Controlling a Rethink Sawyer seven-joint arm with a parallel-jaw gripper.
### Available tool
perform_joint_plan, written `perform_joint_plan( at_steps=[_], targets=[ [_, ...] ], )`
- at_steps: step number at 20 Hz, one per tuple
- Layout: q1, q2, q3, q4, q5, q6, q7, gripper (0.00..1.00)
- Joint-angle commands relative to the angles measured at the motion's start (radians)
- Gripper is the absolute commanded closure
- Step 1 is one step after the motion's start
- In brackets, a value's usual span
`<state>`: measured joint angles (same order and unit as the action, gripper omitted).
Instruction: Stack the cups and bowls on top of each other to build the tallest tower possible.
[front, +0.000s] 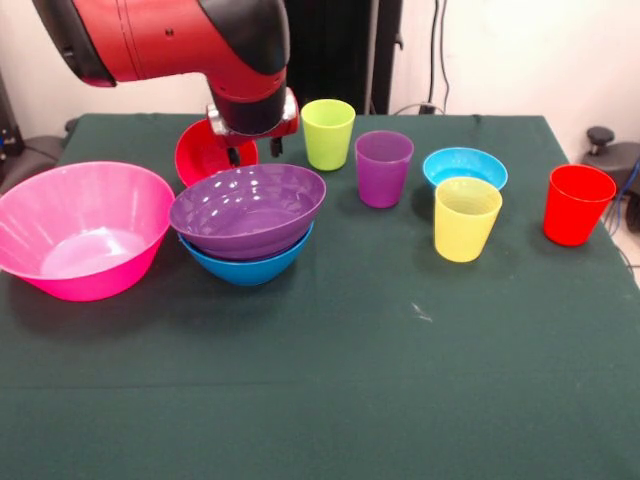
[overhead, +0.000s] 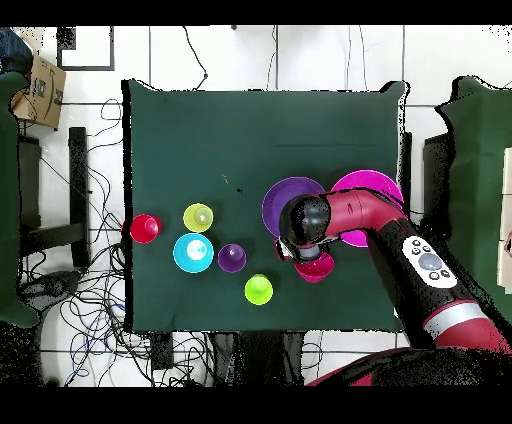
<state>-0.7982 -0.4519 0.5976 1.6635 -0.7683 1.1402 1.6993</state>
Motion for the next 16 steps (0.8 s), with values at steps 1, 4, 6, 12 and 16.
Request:
perform_joint_plan(
  at_steps=[1, 4, 6, 12, 16],
  targets=[
    [0.009, -0.010, -0.020, 0.031, -0.043, 0.093, -0.274, 0.00],
    [0.003, -0.031, -0.018, 0.052, -0.044, 0.095, -0.269, 0.00],
    [-0.002, -0.046, -0.019, 0.066, -0.049, 0.096, -0.268, 0.00],
    [-0.026, -0.118, -0.018, 0.083, -0.052, 0.157, -0.309, 0.00],
    [-0.038, -0.127, -0.016, 0.088, -0.062, 0.158, -0.309, 0.00]
  ],
)
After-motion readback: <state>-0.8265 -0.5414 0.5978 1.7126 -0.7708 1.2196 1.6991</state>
